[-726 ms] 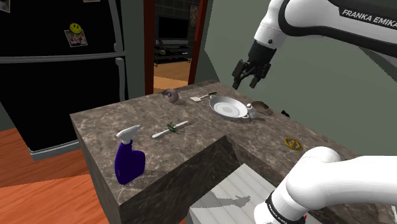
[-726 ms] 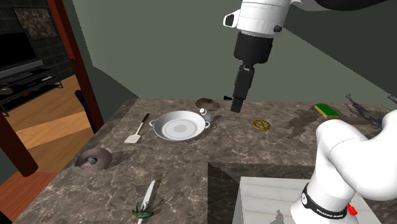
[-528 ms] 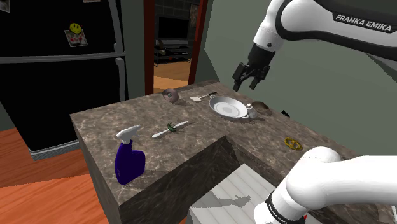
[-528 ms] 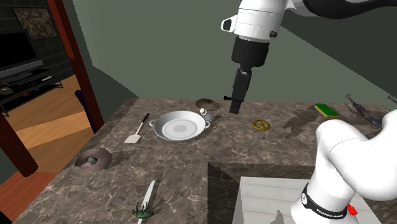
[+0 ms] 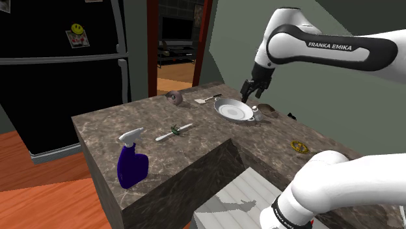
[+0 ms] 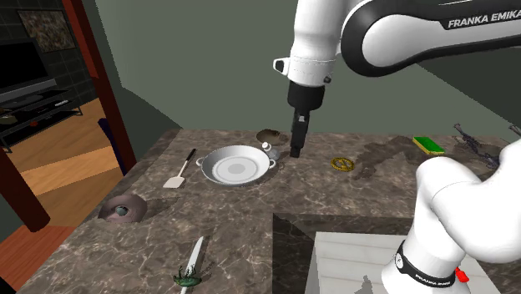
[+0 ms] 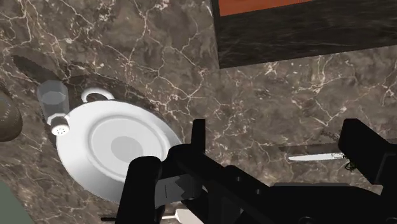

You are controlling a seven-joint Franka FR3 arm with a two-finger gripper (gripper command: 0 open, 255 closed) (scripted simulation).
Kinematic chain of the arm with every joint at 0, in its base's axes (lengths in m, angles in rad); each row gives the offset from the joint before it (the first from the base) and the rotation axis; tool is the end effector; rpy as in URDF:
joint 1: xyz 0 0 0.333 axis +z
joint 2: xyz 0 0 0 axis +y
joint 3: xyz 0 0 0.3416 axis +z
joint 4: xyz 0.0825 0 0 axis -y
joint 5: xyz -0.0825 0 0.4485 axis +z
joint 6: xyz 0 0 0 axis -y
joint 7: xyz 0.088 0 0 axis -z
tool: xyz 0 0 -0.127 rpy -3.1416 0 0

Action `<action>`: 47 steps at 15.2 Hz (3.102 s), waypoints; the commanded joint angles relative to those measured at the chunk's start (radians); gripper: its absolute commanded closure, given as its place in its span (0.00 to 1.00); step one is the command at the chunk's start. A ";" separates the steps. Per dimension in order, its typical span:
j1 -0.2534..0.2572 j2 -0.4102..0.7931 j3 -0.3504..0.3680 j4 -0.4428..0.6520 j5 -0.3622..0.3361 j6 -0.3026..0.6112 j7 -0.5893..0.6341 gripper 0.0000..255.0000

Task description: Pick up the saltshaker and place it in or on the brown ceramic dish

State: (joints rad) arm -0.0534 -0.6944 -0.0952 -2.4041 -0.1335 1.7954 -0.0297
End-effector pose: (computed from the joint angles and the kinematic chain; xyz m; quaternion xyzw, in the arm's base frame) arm 0.3930 -0.0772 0.5477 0.9978 -0.0375 0.0391 0.0384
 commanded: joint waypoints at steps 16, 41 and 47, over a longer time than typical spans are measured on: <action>-0.099 0.411 -0.207 0.025 -0.290 0.394 -0.310 0.00; -0.197 0.901 -0.312 0.256 -0.363 0.722 -0.493 0.00; -0.197 0.901 -0.312 0.256 -0.363 0.722 -0.493 1.00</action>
State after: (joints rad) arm -0.2502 0.2058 -0.4070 -2.1477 -0.4970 2.5176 -0.5222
